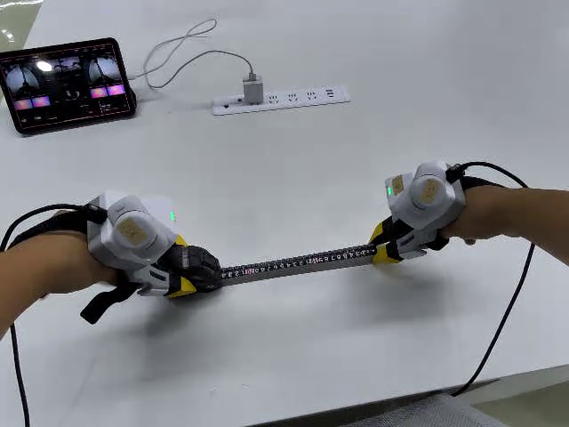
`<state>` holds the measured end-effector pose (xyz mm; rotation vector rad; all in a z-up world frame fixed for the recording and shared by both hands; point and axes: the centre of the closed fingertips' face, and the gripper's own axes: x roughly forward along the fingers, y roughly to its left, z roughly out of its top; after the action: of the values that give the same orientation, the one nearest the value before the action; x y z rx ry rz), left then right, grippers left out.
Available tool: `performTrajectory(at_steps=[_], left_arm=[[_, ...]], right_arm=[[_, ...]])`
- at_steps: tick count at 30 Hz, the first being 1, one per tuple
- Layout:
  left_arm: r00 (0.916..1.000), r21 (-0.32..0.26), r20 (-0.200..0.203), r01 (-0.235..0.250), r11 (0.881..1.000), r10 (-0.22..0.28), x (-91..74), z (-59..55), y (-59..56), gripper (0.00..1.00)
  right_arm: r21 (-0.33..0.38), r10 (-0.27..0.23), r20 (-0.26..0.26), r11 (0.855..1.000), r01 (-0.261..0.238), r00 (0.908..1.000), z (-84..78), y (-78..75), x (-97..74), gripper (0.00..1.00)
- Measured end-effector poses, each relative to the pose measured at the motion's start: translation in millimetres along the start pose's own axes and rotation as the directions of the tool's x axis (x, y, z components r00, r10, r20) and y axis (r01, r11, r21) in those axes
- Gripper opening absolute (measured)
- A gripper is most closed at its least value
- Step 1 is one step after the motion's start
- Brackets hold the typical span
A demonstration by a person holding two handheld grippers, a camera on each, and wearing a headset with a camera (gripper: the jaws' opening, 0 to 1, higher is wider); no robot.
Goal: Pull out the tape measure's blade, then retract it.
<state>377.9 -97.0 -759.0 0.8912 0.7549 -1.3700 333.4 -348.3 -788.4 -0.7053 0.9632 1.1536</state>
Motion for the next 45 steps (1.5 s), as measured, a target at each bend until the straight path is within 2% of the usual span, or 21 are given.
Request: performTrajectory(at_steps=[4,10,14,16,23,31,37,40,45], left_arm=[[0.9999,-0.001,0.013,0.008,1.000,-0.008,-0.1,0.1,0.3,0.31],[0.9999,0.003,0.010,0.006,1.000,-0.006,0.0,-0.2,0.4,0.32],[0.9998,0.008,0.014,0.015,1.000,-0.015,0.0,-0.1,-0.2,0.32],[0.9995,-0.013,0.017,0.027,1.000,-0.026,0.4,0.3,0.3,0.32],[0.9996,0.008,-0.013,0.025,1.000,-0.025,5.0,-2.4,-0.1,0.34],[0.9991,0.012,-0.027,0.032,0.999,-0.031,4.5,-3.2,-0.9,0.34],[0.9989,0.011,-0.034,0.032,0.999,-0.032,3.8,-3.6,-1.3,0.34],[0.9989,0.009,-0.035,0.030,0.999,-0.030,3.2,-3.7,-1.1,0.34],[0.9991,-0.002,-0.034,0.027,1.000,-0.027,0.3,-4.8,1.4,0.36]], right_arm=[[-0.013,0.005,-0.008,1.000,-0.005,1.0000,-0.5,-0.3,0.0,0.10],[-0.025,0.004,-0.065,1.000,-0.005,0.9979,0.2,-0.7,1.9,0.11],[-0.034,0.009,-0.073,0.999,-0.011,0.9973,-3.1,-2.9,1.7,0.11],[-0.045,0.009,-0.076,0.999,-0.012,0.9971,-3.0,-2.4,1.8,0.11],[-0.057,-0.004,-0.109,0.998,-0.002,0.9940,-3.7,-3.6,2.3,0.12],[-0.072,-0.006,-0.118,0.997,-0.002,0.9930,-2.7,-2.3,1.5,0.12],[-0.035,-0.013,-0.128,0.999,0.008,0.9917,-1.8,-2.7,1.8,0.11],[-0.078,-0.023,-0.142,0.997,0.012,0.9896,-1.3,-1.4,1.7,0.12],[-0.095,-0.013,-0.155,0.995,-0.001,0.9878,-1.2,-2.1,1.4,0.12]])
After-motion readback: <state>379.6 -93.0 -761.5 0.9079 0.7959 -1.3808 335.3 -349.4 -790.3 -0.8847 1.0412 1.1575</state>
